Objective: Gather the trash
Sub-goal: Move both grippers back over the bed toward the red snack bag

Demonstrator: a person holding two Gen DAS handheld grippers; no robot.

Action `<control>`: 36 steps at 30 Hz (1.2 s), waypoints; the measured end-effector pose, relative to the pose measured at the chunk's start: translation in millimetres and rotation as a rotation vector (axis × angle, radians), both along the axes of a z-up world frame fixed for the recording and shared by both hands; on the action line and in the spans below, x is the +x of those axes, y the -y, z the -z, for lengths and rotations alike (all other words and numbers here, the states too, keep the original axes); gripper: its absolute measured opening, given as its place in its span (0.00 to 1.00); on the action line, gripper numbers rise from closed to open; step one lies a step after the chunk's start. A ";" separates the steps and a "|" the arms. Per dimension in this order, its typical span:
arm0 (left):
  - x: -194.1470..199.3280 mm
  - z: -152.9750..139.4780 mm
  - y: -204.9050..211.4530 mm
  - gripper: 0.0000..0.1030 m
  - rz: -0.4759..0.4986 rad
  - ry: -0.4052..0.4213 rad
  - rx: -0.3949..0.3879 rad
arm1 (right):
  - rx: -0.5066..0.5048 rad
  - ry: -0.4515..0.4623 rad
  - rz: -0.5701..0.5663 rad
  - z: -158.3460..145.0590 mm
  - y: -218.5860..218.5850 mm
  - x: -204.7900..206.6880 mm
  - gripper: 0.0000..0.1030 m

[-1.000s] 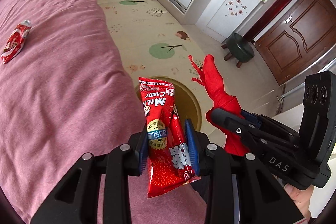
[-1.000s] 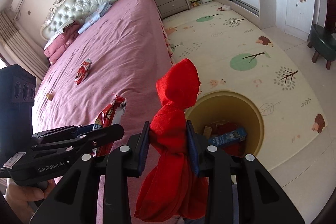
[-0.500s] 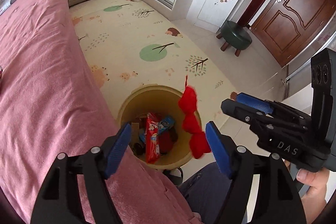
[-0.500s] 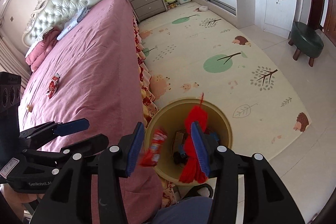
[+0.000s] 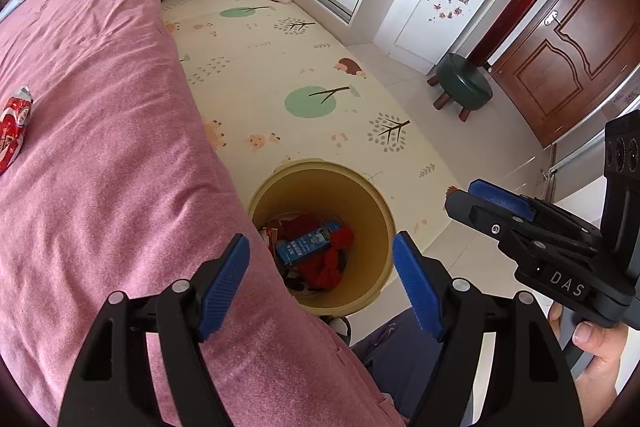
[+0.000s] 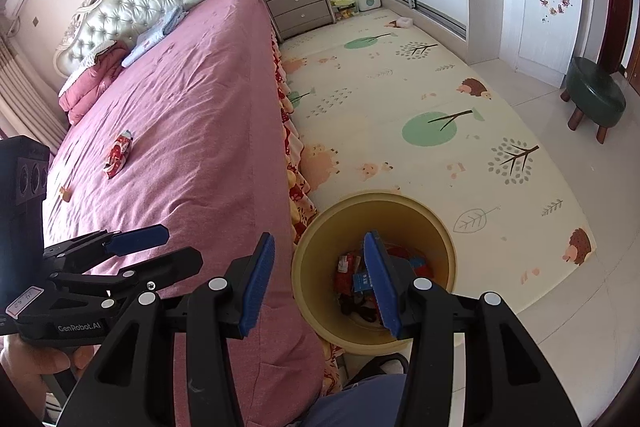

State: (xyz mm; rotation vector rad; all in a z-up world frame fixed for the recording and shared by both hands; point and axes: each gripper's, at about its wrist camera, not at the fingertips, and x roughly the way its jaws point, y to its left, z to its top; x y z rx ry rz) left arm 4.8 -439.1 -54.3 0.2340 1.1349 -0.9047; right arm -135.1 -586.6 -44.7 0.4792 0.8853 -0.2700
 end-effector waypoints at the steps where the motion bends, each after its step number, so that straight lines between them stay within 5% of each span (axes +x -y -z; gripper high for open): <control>1: 1.0 -2.0 -5.1 0.74 -0.008 0.000 -0.005 | -0.005 0.001 -0.007 -2.2 -3.7 1.2 0.45; 11: 10.7 -19.1 -69.4 0.85 -0.102 0.021 -0.041 | -0.034 0.021 -0.102 -24.9 -57.7 22.0 0.47; 19: 29.2 -27.7 -136.0 0.89 -0.225 0.065 -0.034 | -0.036 0.045 -0.216 -35.3 -117.3 56.7 0.57; 27: 68.0 -36.2 -210.8 0.96 -0.399 0.096 -0.021 | -0.014 0.086 -0.299 -43.0 -170.6 104.9 0.71; 36: 118.0 -35.0 -286.3 0.96 -0.622 0.111 -0.020 | 0.041 0.086 -0.363 -35.6 -217.7 171.3 0.75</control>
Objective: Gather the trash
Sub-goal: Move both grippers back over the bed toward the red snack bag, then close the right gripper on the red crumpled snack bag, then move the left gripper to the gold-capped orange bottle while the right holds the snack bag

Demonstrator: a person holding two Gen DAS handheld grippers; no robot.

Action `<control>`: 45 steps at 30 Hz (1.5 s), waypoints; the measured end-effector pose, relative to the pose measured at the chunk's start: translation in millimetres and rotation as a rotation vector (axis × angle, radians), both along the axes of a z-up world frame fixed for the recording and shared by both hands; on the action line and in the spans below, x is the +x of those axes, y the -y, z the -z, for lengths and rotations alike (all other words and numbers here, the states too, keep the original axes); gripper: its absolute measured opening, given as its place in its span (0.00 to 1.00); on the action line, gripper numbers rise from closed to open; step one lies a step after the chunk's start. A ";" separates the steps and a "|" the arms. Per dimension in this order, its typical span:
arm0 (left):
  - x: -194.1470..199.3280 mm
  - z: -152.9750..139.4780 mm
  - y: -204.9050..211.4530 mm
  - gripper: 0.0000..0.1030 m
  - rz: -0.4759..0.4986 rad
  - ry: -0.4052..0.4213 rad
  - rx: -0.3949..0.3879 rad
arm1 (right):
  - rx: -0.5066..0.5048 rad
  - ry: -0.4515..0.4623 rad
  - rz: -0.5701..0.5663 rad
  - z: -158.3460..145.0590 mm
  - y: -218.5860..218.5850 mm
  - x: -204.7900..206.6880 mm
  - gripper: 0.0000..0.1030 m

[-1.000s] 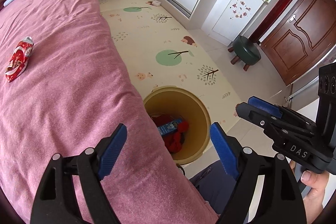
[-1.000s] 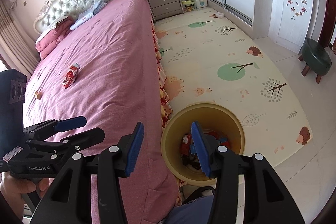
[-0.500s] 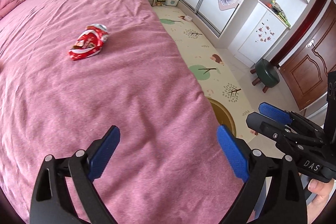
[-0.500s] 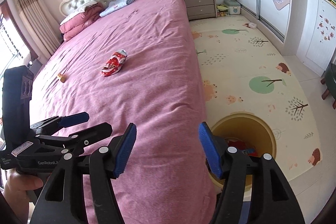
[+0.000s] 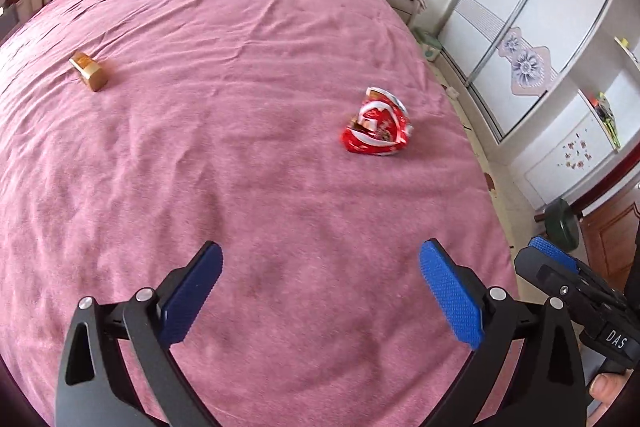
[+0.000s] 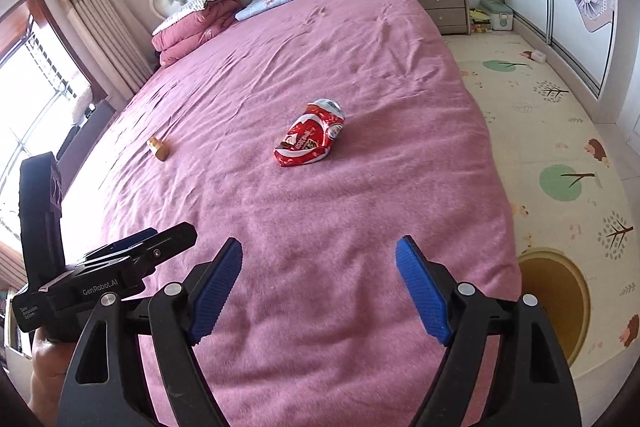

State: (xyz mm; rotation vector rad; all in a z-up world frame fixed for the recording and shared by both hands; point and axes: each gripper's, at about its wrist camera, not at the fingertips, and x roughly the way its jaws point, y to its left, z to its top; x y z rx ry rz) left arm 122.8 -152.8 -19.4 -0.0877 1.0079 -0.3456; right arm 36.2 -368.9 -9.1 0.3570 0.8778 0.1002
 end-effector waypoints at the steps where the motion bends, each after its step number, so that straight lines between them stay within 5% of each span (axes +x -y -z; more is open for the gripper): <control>1: 5.5 0.2 -6.3 0.96 -0.017 0.005 0.006 | 0.001 -0.002 -0.002 1.2 -4.0 8.3 0.75; 27: 101.1 34.5 -73.2 0.96 -0.187 0.024 0.006 | -0.017 -0.114 0.081 66.0 -22.3 177.7 0.74; 34: 109.6 34.4 -94.7 0.96 -0.241 0.032 0.016 | -0.068 -0.089 0.044 65.1 -46.7 186.0 0.45; 45: 154.7 24.7 -155.9 0.96 -0.456 0.042 0.029 | -0.006 -0.046 -0.087 50.9 -99.8 185.2 0.41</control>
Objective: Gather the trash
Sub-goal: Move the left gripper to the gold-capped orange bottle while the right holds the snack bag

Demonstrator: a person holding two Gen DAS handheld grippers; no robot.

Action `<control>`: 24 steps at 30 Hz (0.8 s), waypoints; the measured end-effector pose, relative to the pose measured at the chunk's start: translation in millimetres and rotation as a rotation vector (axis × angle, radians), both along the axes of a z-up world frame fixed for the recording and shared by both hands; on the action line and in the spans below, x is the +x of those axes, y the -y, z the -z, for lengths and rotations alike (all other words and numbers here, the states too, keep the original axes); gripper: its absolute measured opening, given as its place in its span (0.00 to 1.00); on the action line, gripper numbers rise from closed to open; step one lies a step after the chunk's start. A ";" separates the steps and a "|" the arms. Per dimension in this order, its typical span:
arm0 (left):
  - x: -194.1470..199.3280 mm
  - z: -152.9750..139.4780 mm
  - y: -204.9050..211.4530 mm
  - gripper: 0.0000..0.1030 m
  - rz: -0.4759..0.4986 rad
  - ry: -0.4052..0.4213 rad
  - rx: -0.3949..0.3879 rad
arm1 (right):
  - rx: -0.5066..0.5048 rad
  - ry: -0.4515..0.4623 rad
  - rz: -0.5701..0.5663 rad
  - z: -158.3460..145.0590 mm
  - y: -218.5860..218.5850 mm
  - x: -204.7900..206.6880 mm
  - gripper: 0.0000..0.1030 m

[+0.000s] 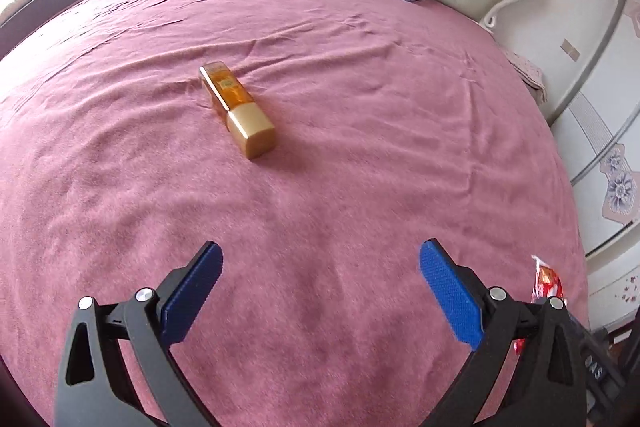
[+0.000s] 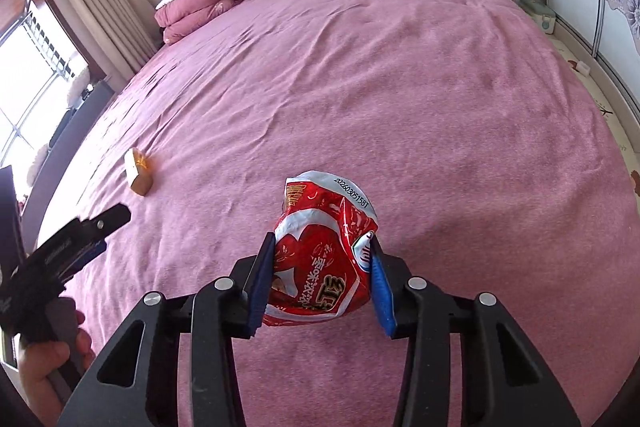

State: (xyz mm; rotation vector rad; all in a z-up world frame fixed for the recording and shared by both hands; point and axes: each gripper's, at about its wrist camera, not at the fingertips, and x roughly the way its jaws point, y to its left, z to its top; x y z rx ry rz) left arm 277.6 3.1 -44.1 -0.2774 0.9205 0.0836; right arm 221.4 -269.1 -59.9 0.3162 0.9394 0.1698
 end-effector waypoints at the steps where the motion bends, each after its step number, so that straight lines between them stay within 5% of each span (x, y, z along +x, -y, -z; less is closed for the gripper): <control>1: 6.7 -0.6 -6.1 0.96 -0.022 0.000 0.000 | 0.003 0.000 -0.011 -0.4 -4.8 0.6 0.41; 7: 53.3 2.5 -32.0 0.95 -0.115 -0.023 0.052 | 0.024 -0.011 -0.069 -0.8 -29.8 1.4 0.41; 12: 102.5 18.0 -50.3 0.75 -0.141 -0.108 0.016 | 0.020 -0.013 -0.090 -1.9 -35.4 -9.0 0.41; 19: 134.2 36.5 -65.3 0.70 -0.179 -0.162 0.012 | 0.032 -0.023 -0.092 -0.2 -36.8 -19.0 0.41; 22: 138.0 36.4 -64.7 0.61 -0.162 -0.163 0.053 | 0.024 -0.029 -0.097 1.2 -37.4 -22.4 0.41; 24: 136.4 36.2 -66.3 0.43 -0.153 -0.162 0.065 | 0.030 -0.035 -0.092 2.4 -36.0 -24.6 0.41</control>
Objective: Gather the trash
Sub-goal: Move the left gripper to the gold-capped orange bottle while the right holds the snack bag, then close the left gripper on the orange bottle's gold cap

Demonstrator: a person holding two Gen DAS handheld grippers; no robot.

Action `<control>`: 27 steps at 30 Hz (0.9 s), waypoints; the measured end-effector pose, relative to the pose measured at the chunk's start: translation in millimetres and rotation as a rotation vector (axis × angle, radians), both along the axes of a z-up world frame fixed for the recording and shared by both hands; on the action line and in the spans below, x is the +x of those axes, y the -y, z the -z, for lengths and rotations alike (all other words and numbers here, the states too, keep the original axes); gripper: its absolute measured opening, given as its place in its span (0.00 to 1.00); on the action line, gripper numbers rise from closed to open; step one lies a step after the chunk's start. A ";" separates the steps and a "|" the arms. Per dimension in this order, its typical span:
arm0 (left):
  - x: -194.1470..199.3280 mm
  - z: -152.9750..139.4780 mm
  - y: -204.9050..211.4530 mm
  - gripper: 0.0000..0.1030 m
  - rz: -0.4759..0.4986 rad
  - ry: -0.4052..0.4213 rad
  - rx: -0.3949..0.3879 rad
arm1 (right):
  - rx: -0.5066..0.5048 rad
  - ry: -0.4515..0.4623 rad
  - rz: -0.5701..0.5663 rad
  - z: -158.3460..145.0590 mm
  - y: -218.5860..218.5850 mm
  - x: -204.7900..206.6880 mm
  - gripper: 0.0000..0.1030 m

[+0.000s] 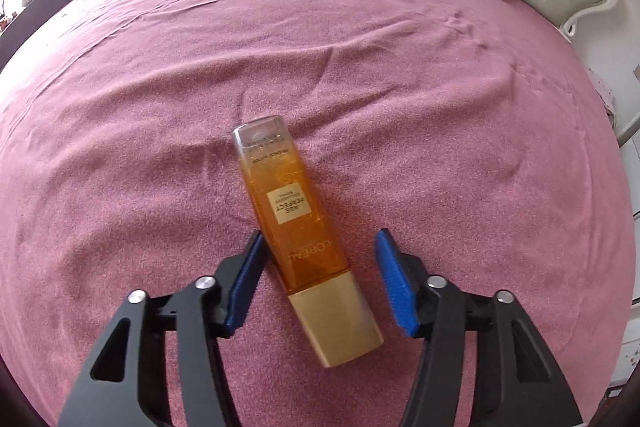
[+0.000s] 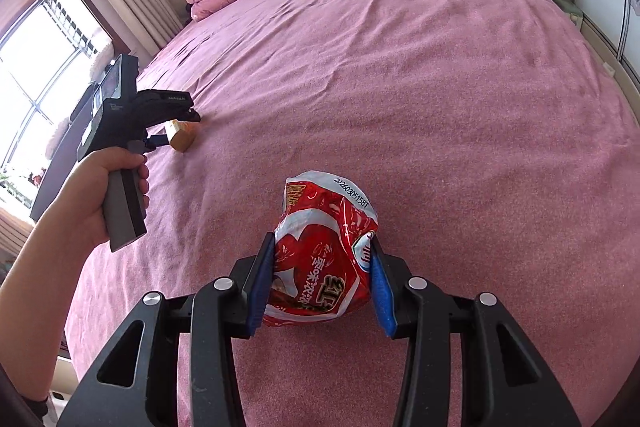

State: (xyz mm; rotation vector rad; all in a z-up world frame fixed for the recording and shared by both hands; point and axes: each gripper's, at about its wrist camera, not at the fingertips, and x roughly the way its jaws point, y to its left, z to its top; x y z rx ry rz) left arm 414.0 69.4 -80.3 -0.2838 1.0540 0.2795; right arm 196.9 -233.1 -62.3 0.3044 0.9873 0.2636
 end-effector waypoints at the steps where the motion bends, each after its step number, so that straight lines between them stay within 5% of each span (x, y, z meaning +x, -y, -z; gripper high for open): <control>1: -1.0 0.2 -1.9 0.41 0.008 0.004 -0.011 | 0.001 -0.004 0.003 0.5 0.4 -0.8 0.41; 9: -43.6 -3.7 9.7 0.32 0.140 0.033 -0.066 | 0.008 0.004 0.000 -8.2 -2.2 -16.7 0.41; 17: -132.6 -5.0 42.6 0.32 0.291 0.059 -0.148 | -0.006 0.009 -0.001 -19.2 4.8 -50.8 0.41; 27: -248.7 -13.9 102.3 0.32 0.493 0.050 -0.131 | -0.033 0.002 0.017 -24.2 28.2 -117.9 0.41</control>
